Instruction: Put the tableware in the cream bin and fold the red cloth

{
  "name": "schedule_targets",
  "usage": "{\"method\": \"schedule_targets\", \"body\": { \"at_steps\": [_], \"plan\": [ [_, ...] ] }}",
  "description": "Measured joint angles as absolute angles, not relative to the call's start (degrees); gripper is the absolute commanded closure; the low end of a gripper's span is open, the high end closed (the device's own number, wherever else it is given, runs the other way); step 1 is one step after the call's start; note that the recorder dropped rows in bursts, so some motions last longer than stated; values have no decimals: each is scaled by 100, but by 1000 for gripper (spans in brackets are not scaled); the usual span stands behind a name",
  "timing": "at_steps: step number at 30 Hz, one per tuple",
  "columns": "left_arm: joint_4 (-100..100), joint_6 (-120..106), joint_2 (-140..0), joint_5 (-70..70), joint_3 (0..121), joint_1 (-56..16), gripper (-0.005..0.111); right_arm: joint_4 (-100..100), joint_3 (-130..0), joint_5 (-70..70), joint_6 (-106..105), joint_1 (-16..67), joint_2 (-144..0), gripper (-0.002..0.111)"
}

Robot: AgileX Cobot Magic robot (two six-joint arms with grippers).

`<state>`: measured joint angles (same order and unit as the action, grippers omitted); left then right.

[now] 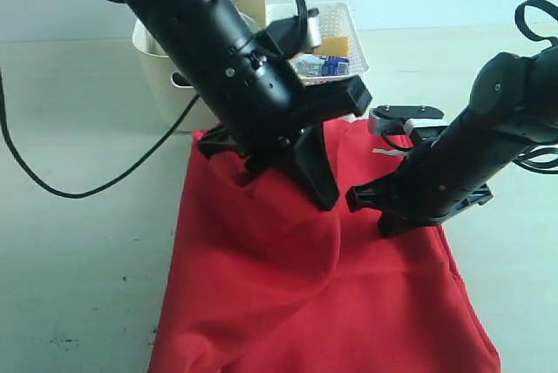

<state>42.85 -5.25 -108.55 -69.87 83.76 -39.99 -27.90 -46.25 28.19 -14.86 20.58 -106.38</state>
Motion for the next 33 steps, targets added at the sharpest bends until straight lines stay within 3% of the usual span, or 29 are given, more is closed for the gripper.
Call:
{"method": "schedule_targets", "body": {
  "at_steps": [6,18,22,33],
  "plan": [
    [4314,-268,-11274,-6063,8376,-4086,77,-1816,-4515,3123,-917,2079,-10122,108],
    [4888,-549,-11358,-5606,8376,-4086,52,251,-4502,4234,595,2079,-8248,108],
    [4846,-923,-11317,-5969,8383,-4086,49,401,-4502,4459,710,2079,-7751,108],
    [2228,0,-10881,-6578,8383,-3521,49,435,-4499,4679,724,2079,-7280,108]
  ]
}}
